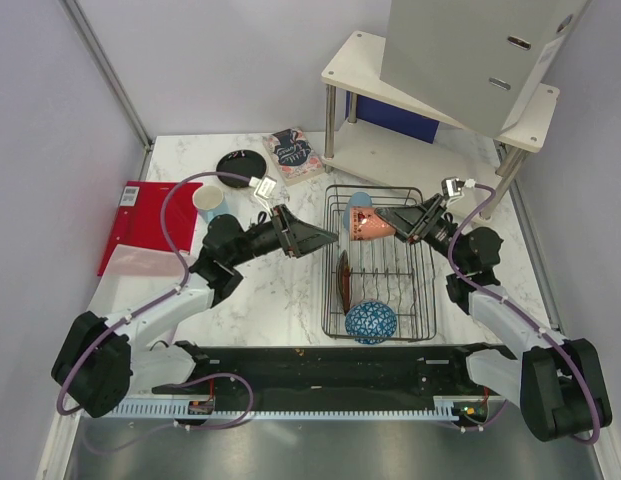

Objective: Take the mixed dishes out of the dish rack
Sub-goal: Pick up the cup from the dish rack.

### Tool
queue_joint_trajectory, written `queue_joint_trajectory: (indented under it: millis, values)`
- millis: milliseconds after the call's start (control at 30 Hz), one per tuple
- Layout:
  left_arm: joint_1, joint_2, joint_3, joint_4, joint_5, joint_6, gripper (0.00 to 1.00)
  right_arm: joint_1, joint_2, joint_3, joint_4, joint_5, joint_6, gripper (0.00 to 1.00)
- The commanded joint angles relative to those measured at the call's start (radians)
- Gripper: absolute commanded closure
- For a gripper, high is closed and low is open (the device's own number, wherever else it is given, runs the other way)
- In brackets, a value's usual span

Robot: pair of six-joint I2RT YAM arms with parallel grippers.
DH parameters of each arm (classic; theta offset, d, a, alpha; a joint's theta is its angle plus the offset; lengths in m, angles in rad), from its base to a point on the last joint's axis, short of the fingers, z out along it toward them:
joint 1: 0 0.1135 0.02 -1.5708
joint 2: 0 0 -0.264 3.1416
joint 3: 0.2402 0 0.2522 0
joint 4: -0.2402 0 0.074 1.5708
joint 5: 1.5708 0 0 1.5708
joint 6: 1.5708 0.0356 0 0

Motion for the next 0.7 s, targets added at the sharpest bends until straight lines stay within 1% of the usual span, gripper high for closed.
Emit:
queue_joint_trajectory:
  millis: [0,133,367,533,567,600,633,667]
  values:
    - [-0.049,0.005,0.078,0.060,-0.041,0.028,0.11,0.014,-0.005,0.037,0.072,0.001,-0.011,1.00]
    - [-0.079,0.017,0.130,0.011,-0.067,0.079,0.11,0.025,0.002,0.037,0.060,0.004,-0.028,1.00]
    - [-0.118,0.073,0.155,0.005,-0.077,0.093,0.13,0.064,0.028,0.042,0.061,0.018,-0.042,1.00]
    - [-0.144,0.108,0.161,0.005,-0.069,0.093,0.17,0.075,0.039,0.042,0.060,0.021,-0.051,1.00]
    - [-0.148,0.114,0.161,0.003,-0.067,0.091,0.19,0.075,0.041,0.043,0.061,0.023,-0.053,1.00]
    - [-0.151,0.116,0.159,0.003,-0.067,0.093,0.26,0.075,0.041,0.044,0.061,0.020,-0.054,1.00]
    - [-0.151,0.117,0.159,0.005,-0.067,0.093,0.32,0.075,0.039,0.045,0.058,0.021,-0.056,1.00]
    - [-0.153,0.116,0.158,0.006,-0.067,0.093,0.43,0.075,0.039,0.045,0.052,0.020,-0.059,1.00]
